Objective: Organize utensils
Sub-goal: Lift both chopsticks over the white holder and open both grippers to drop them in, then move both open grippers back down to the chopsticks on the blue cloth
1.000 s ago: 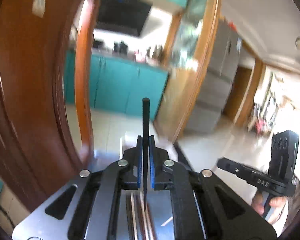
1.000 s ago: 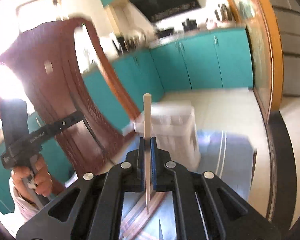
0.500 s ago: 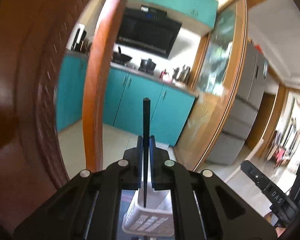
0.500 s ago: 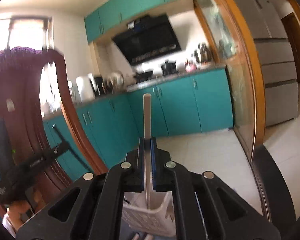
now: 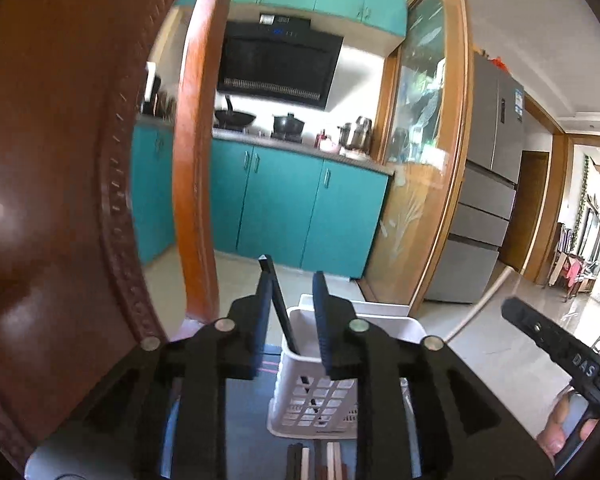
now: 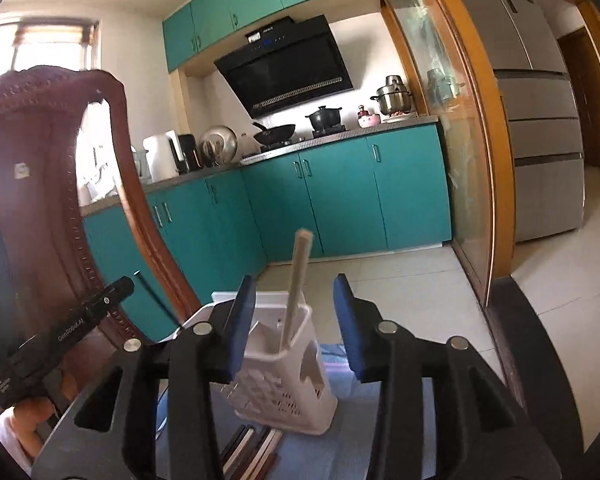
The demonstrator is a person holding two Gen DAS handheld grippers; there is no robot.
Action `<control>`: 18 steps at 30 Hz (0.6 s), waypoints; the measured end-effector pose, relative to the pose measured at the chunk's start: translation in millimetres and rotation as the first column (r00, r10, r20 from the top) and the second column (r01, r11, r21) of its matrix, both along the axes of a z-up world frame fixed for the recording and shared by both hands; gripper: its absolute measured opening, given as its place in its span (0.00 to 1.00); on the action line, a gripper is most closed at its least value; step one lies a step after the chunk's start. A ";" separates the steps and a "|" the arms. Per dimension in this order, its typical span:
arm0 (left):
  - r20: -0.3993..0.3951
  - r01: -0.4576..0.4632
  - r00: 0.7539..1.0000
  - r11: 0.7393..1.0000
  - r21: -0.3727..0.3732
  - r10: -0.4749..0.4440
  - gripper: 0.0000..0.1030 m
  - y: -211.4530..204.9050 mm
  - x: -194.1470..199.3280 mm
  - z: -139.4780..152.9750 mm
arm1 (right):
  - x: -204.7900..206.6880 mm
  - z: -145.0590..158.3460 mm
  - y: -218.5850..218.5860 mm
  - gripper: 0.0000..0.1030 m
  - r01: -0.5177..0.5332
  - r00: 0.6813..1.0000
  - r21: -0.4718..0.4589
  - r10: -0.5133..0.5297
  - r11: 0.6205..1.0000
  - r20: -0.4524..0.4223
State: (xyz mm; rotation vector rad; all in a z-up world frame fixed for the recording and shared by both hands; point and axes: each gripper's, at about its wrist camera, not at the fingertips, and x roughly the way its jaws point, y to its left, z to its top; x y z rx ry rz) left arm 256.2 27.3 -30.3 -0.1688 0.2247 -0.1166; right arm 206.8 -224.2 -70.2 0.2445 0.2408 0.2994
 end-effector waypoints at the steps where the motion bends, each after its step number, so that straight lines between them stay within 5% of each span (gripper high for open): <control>1: 0.014 -0.003 1.000 1.000 0.016 0.003 0.22 0.1 -8.8 -1.5 | -7.3 -6.0 -0.5 0.39 -0.019 1.000 -0.008 0.019 1.000 -0.005; 5: -0.018 -0.001 1.000 0.999 0.032 0.001 0.22 8.8 -32.1 -15.6 | -26.5 -34.1 8.7 0.39 -0.041 0.997 -0.029 0.040 0.999 -0.060; 7: -0.149 0.044 0.988 0.999 0.015 -0.041 0.22 12.2 -21.6 -34.2 | -17.9 -51.9 24.0 0.39 -0.058 0.987 -0.047 0.050 0.997 -0.152; 11: -0.463 0.159 0.876 0.987 0.011 -0.136 0.22 1.7 11.4 -84.3 | 27.0 -107.4 71.7 0.39 -0.176 0.875 -0.154 0.082 0.972 -0.477; 14: -0.562 0.138 0.824 0.987 0.078 -0.071 0.22 -1.5 19.3 -115.3 | 39.9 -136.1 92.6 0.39 -0.251 0.789 -0.142 0.117 0.958 -0.604; 18: -0.617 0.097 0.787 0.992 0.074 -0.031 0.32 8.4 26.1 -129.6 | 36.1 -137.7 119.3 0.39 -0.296 0.797 -0.255 0.091 0.920 -0.597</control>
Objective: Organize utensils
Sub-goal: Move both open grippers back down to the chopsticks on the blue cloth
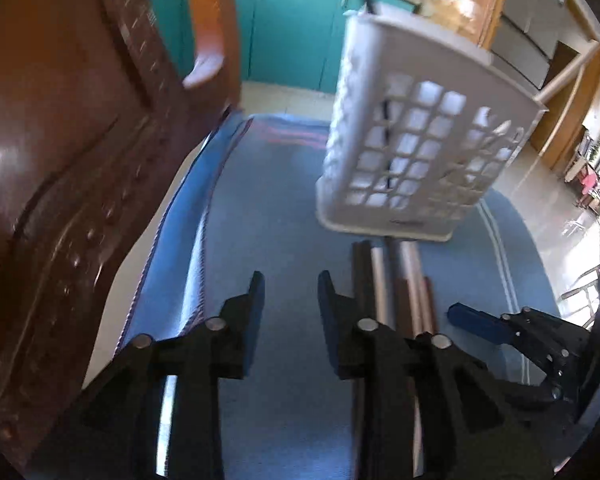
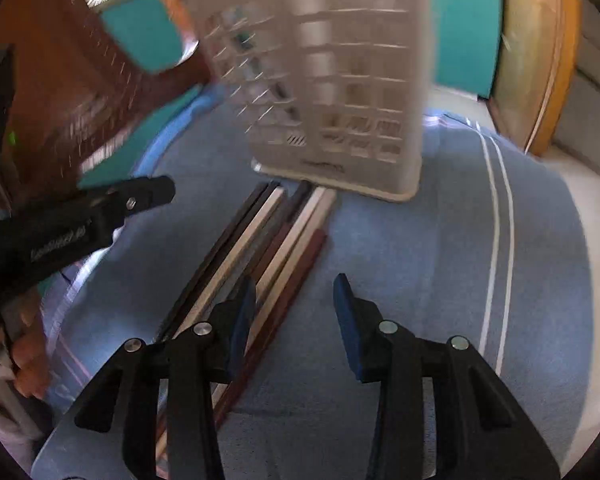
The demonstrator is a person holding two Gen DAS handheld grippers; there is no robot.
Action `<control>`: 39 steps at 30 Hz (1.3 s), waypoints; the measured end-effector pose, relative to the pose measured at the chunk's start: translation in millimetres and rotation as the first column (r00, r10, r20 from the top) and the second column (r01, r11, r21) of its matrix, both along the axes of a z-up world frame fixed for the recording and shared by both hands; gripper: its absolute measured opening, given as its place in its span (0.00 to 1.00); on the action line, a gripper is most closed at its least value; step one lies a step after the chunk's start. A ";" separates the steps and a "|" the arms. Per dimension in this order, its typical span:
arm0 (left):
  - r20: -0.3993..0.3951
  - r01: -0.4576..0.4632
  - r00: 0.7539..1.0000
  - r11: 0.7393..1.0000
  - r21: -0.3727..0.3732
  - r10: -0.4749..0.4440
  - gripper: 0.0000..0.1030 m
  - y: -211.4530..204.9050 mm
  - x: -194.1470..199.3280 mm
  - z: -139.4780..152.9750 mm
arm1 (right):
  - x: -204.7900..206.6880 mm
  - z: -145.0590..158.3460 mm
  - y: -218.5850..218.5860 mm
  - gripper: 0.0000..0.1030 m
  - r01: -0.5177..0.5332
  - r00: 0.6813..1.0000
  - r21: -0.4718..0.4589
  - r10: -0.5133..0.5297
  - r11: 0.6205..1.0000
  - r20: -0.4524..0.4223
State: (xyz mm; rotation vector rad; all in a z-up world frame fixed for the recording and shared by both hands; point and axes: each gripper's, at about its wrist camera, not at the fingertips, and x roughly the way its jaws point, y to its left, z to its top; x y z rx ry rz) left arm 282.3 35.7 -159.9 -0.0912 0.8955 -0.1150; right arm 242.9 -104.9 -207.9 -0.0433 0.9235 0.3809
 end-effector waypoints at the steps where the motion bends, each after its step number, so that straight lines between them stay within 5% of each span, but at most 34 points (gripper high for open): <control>1: -0.003 -0.010 1.000 1.000 -0.003 0.010 0.33 2.3 1.3 -1.2 | 1.0 1.1 3.6 0.39 0.001 1.000 -0.019 -0.001 1.000 -0.004; 7: -0.021 0.005 1.000 1.000 -0.012 -0.005 0.34 0.5 3.4 -8.0 | 16.6 9.5 -4.0 0.23 -0.054 0.988 -0.008 0.052 0.999 -0.143; 10: -0.019 0.056 0.998 0.998 -0.020 -0.057 0.38 -13.6 8.1 -0.7 | 19.3 11.1 -21.2 0.05 -0.017 0.991 -0.033 0.013 0.999 -0.135; 12: -0.021 0.093 0.995 0.995 -0.036 -0.094 0.41 -20.2 3.6 0.5 | 22.0 13.2 -36.3 0.02 0.026 0.991 -0.016 -0.027 1.000 -0.129; 21: -0.076 0.147 0.986 0.989 -0.001 -0.147 0.41 -41.2 -6.5 -17.7 | 23.7 7.1 -68.2 0.03 0.144 0.983 0.074 -0.135 0.987 -0.122; 26: -0.080 0.160 0.984 0.987 0.031 -0.157 0.44 -51.9 -13.6 -22.7 | 20.5 3.8 -59.3 0.19 0.131 0.987 0.052 -0.125 0.990 -0.100; 29: -0.075 0.162 0.985 0.984 0.069 -0.157 0.39 -60.6 -17.1 -24.9 | 19.2 1.5 -54.0 0.27 0.122 0.989 0.037 -0.119 0.992 -0.090; 31: -0.072 0.175 0.983 0.983 0.053 -0.171 0.18 -68.1 -20.5 -26.3 | 17.8 1.0 -51.6 0.31 0.115 0.991 0.026 -0.113 0.993 -0.079; 39: -0.078 0.176 0.982 0.984 0.022 -0.174 0.18 -75.2 -37.2 -26.0 | 17.5 -0.5 -50.7 0.32 0.110 0.992 0.017 -0.108 0.994 -0.061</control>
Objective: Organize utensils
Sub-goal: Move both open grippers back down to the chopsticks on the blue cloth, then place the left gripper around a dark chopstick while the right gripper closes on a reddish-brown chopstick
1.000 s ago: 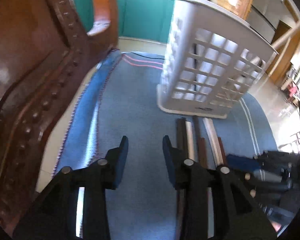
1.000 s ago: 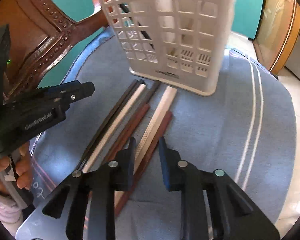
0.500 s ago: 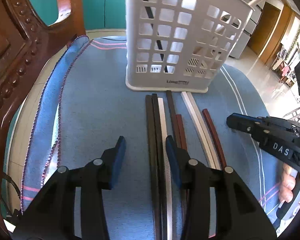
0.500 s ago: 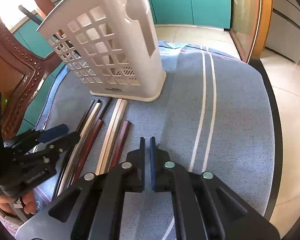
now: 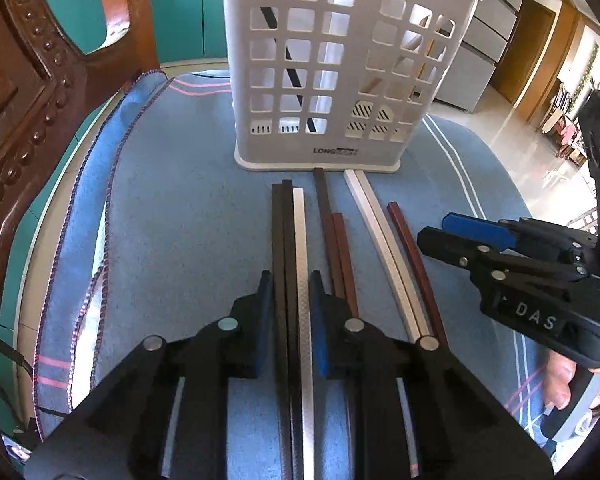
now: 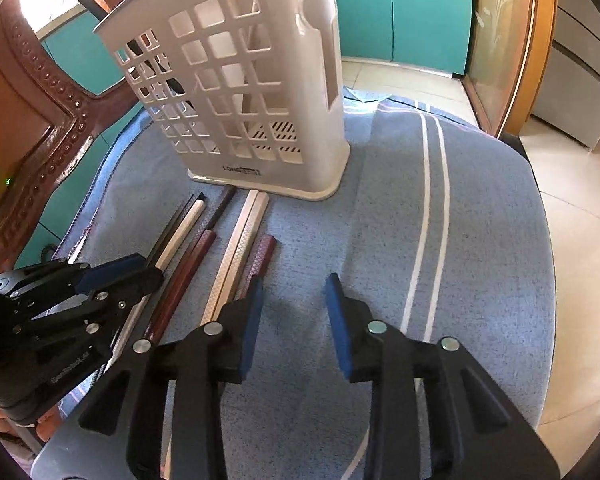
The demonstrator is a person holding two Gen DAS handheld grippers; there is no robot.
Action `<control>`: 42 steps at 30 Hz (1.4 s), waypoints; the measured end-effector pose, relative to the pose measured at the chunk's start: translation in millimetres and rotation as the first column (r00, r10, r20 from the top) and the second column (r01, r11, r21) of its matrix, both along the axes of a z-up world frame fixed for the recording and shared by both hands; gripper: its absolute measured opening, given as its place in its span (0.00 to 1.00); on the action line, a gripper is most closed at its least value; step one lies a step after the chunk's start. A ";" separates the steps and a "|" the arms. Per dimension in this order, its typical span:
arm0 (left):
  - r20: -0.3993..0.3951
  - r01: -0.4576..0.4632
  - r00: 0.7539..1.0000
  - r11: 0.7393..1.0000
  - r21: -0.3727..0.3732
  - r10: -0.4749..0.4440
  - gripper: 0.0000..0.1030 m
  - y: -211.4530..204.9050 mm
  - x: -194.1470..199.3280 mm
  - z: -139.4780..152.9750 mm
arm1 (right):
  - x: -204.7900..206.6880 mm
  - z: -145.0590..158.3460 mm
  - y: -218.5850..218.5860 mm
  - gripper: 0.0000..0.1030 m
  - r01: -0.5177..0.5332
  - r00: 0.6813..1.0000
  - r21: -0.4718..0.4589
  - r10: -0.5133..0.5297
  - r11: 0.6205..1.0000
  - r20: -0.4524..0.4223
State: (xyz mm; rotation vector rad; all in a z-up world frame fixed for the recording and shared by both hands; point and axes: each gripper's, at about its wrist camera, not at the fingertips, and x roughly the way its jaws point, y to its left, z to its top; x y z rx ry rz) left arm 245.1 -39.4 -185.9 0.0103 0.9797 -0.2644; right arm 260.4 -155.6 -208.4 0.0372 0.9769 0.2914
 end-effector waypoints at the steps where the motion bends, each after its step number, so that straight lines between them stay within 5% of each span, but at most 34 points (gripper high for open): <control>1: 0.001 -0.002 1.000 1.000 -0.003 0.002 0.18 4.9 5.2 -2.4 | 0.1 -0.2 1.0 0.32 0.000 1.000 -0.004 0.000 1.000 0.003; 10: 0.044 -0.031 0.998 0.995 -0.092 0.035 0.18 24.7 -0.3 10.3 | -0.9 -0.3 1.6 0.33 0.003 1.000 -0.005 -0.003 1.000 0.007; 24: 0.032 -0.104 0.994 0.995 -0.012 0.104 0.19 48.5 9.9 2.1 | -5.3 1.5 10.7 0.37 -0.044 0.999 0.020 0.044 0.999 0.018; 35: -0.005 -0.115 0.993 0.992 -0.056 0.115 0.26 62.8 20.1 -5.5 | -11.5 -1.1 25.9 0.37 -0.096 0.995 -0.023 0.097 0.995 0.024; 42: 0.002 -0.119 0.993 0.992 -0.049 0.119 0.32 61.4 21.9 -6.9 | -6.3 -1.4 20.2 0.28 -0.081 0.997 0.006 0.081 0.997 0.001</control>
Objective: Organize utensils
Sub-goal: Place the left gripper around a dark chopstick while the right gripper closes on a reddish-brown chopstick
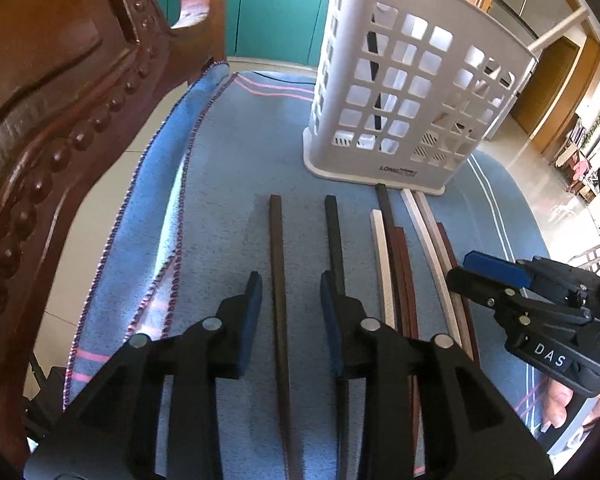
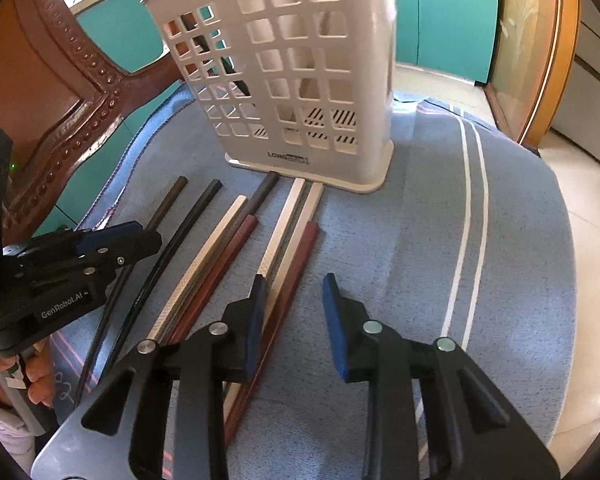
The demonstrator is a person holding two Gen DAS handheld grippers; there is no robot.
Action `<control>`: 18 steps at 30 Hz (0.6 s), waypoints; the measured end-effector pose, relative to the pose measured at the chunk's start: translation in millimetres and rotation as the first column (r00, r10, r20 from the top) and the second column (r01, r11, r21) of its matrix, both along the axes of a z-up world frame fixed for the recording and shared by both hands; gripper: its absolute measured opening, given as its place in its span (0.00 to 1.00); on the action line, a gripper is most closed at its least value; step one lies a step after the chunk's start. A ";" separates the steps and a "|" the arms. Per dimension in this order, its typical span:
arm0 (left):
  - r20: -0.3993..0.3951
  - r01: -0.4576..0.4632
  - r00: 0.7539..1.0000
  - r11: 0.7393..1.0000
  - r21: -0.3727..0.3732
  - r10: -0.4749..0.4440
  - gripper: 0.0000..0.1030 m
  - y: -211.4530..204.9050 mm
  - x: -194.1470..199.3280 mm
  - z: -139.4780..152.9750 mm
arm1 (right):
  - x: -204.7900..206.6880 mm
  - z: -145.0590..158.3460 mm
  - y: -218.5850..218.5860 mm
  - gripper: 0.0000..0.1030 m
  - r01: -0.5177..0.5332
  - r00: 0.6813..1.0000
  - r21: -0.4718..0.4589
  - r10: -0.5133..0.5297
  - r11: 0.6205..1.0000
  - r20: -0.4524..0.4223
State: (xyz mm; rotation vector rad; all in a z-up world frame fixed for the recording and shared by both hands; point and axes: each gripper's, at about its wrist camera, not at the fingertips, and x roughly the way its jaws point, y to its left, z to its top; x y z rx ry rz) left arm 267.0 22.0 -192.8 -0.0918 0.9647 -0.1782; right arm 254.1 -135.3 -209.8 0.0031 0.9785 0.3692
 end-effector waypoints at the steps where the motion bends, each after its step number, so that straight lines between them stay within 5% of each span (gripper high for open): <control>1: 0.002 -0.005 1.000 1.000 -0.002 0.005 0.32 1.2 -0.5 1.2 | 0.0 0.0 0.2 0.28 0.000 1.000 -0.002 0.000 1.000 0.001; 9: 0.005 -0.016 1.000 1.000 0.000 0.016 0.35 8.2 0.9 2.8 | 2.1 -0.3 -9.8 0.28 0.035 0.999 0.013 -0.035 0.999 -0.008; 18: 0.001 -0.016 1.000 1.000 0.019 0.016 0.38 4.8 0.1 2.4 | -5.1 1.2 11.4 0.28 0.060 0.997 -0.128 -0.053 0.990 0.056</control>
